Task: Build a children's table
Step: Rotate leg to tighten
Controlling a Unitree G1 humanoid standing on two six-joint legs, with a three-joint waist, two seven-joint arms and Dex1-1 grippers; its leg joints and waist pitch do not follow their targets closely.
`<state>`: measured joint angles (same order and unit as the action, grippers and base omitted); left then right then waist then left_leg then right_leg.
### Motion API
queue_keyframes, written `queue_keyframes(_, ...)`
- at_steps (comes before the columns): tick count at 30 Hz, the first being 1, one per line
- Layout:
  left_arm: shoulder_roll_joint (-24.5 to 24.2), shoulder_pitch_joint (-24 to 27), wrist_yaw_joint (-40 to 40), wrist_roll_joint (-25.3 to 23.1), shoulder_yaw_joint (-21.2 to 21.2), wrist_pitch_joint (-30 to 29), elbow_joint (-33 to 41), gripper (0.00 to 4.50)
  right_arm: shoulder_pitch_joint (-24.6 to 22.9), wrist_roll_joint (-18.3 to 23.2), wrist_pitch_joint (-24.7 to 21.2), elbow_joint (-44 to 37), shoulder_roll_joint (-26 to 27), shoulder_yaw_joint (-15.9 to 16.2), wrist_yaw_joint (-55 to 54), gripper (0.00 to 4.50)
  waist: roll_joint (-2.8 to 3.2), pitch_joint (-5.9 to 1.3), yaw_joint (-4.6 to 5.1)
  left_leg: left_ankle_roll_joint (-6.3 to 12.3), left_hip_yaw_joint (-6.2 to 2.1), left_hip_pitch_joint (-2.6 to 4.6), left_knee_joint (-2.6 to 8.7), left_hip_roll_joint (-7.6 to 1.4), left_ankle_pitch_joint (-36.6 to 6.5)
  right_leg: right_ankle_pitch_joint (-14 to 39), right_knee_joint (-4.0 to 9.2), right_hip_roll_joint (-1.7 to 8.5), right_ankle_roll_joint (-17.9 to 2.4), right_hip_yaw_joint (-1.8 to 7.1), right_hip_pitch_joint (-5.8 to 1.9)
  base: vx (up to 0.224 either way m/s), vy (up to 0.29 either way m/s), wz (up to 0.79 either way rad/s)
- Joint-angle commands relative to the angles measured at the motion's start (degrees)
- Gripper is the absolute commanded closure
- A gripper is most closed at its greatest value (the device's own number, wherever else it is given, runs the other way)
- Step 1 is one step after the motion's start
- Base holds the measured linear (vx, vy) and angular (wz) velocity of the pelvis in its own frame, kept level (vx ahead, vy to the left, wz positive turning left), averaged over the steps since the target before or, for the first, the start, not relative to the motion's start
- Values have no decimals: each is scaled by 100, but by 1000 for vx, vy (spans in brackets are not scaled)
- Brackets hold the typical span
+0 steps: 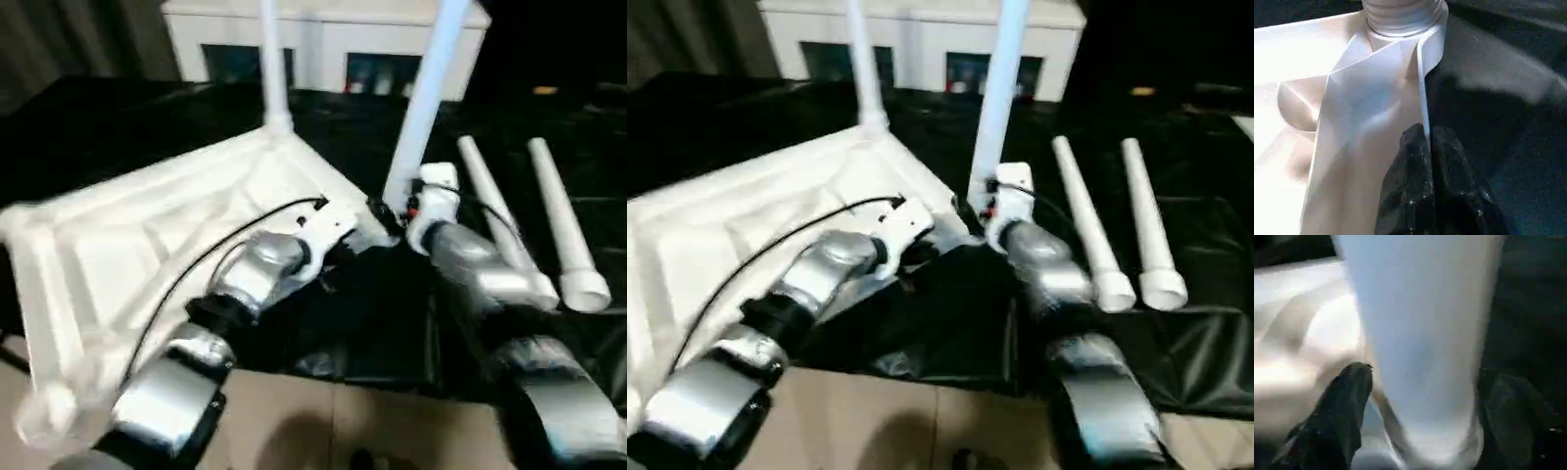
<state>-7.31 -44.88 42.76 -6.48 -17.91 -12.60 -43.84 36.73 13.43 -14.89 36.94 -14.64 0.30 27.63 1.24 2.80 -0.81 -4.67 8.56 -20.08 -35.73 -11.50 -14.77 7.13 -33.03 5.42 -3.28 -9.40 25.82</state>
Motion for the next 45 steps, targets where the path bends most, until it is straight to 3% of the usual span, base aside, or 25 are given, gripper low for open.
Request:
queue_keyframes(1, -123, 34, 511, 54, -140, 350, 452, 450, -314, 183, -374, -596, -244, 273, 769, 58, -4, -487, -77, 1490, 26, -49, 303, -138, 683, 710, 234, 352, -1270, 366, -582, 0, 0, 0)
queue_keyframes(4, -259, 196, 983, 209, -201, 482, 688, 450, -641, 199, -422, -941, -566, 438, 1254, 32, 21, -472, -135, 1223, 46, -36, 327, -148, 444, 1220, 299, 354, -1144, 364, -558, 0, 0, 0)
queue_keyframes(5, -448, 350, 1413, 303, -286, 574, 929, 450, -952, 222, -553, -1234, -896, 501, 1698, 26, 30, -455, -159, 986, 47, -39, 344, -149, 249, 1491, 342, 341, -1006, 357, -573, 0, 0, 0)
queue_keyframes(8, -634, 507, 1776, 395, -343, 603, 1193, 450, -1261, 128, -456, -1490, -1254, 619, 2142, 9, 33, -462, -197, 927, 51, -44, 348, -161, 232, 1440, 318, 336, -954, 382, -560, 0, 0, 0)
queue_keyframes(14, -754, 696, 2111, 558, -287, 512, 1551, 450, -1346, 129, -472, -1650, -1300, 587, 2188, 9, 29, -454, -206, 709, 65, -60, 364, -128, 95, 1747, 372, 312, -755, 366, -561, 0, 0, 0)
queue_keyframes(19, -816, 713, 2108, 542, -274, 511, 1579, 450, -1327, 265, -515, -1679, -1229, 570, 2375, 9, 31, -463, -206, 691, 62, -65, 359, -118, 126, 1707, 368, 298, -697, 357, -565, 0, 0, 0)
queue_keyframes(21, -829, 701, 2079, 501, -261, 525, 1558, 450, -1299, 320, -523, -1648, -1175, 516, 2399, 9, -5, -470, -217, 721, 65, -78, 353, -109, 196, 1649, 352, 304, -704, 361, -574, 0, 0, 0)
queue_keyframes(22, -836, 699, 2078, 486, -265, 526, 1558, 450, -1291, 322, -529, -1636, -1170, 511, 2403, 35, 9, -469, -220, 729, 63, -73, 352, -115, 215, 1671, 355, 304, -698, 357, -566, 0, 0, 0)
queue_keyframes(24, -843, 698, 2070, 474, -263, 523, 1561, 450, -1286, 353, -500, -1613, -1143, 473, 2416, 35, 11, -472, -226, 728, 63, -72, 348, -115, 243, 1675, 355, 300, -680, 354, -565, 0, 0, 0)
queue_keyframes(34, -865, 752, 2067, 472, -270, 508, 1599, 450, -1376, 361, -500, -1591, -1100, 410, 2447, 127, 11, -487, -242, 743, 63, -79, 333, -105, 351, 1590, 336, 299, -669, 353, -577, 0, 0, 0)
queue_keyframes(41, -891, 836, 2062, 449, -289, 495, 1638, 450, -1430, 265, -422, -1478, -999, 409, 2309, 160, 5, -484, -243, 716, 66, -76, 335, -106, 323, 1697, 343, 296, -623, 347, -569, 0, 0, 0)
queue_keyframes(45, -770, 828, 1694, 376, -212, 357, 1447, 450, -1450, 9, -328, -1304, -736, 403, 1633, 164, 7, -484, -214, 678, 65, -84, 331, -101, 347, 1670, 342, 291, -620, 345, -570, 0, 0, 0)
